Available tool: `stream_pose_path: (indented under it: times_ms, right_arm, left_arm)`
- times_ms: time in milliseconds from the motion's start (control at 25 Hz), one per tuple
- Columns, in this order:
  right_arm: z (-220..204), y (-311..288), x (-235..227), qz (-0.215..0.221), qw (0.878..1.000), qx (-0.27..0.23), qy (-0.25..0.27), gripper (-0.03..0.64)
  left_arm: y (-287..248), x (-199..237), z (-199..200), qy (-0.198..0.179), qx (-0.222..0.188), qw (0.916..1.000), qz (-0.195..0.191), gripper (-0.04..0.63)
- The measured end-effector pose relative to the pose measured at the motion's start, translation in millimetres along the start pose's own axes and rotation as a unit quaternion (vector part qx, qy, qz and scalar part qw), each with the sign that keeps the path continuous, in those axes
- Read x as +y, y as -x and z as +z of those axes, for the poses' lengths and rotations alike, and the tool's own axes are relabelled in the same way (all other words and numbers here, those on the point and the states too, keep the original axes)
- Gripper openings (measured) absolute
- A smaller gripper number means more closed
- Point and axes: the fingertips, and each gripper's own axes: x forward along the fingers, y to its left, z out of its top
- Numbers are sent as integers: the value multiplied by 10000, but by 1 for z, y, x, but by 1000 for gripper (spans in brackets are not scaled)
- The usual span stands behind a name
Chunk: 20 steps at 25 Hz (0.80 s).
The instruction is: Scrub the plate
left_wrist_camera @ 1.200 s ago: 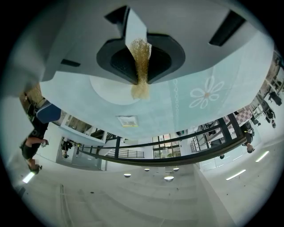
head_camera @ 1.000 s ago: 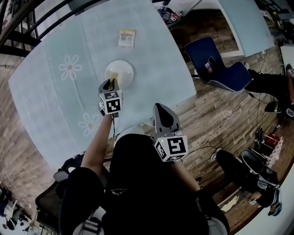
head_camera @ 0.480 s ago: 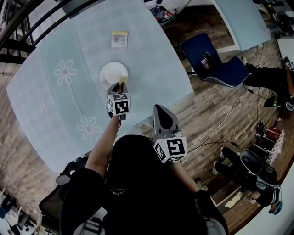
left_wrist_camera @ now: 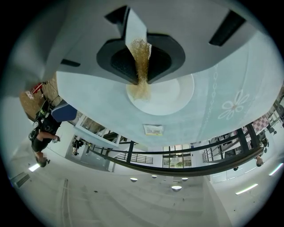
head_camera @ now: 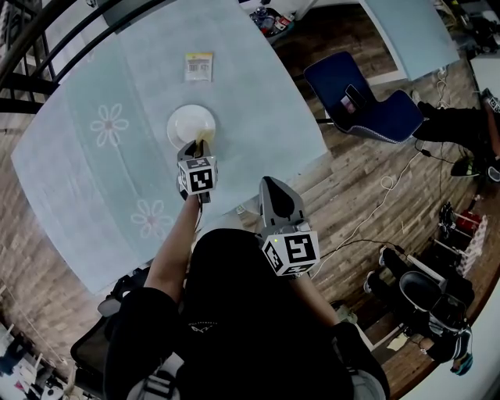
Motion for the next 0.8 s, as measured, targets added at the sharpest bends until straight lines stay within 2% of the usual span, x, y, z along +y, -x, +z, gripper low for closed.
stream_pose_path:
  times_ms: [800]
  right_arm:
    - [0, -3, 5, 140, 9999, 42, 89, 2]
  left_arm:
    - [7, 37, -2, 141, 65, 9995, 281, 67]
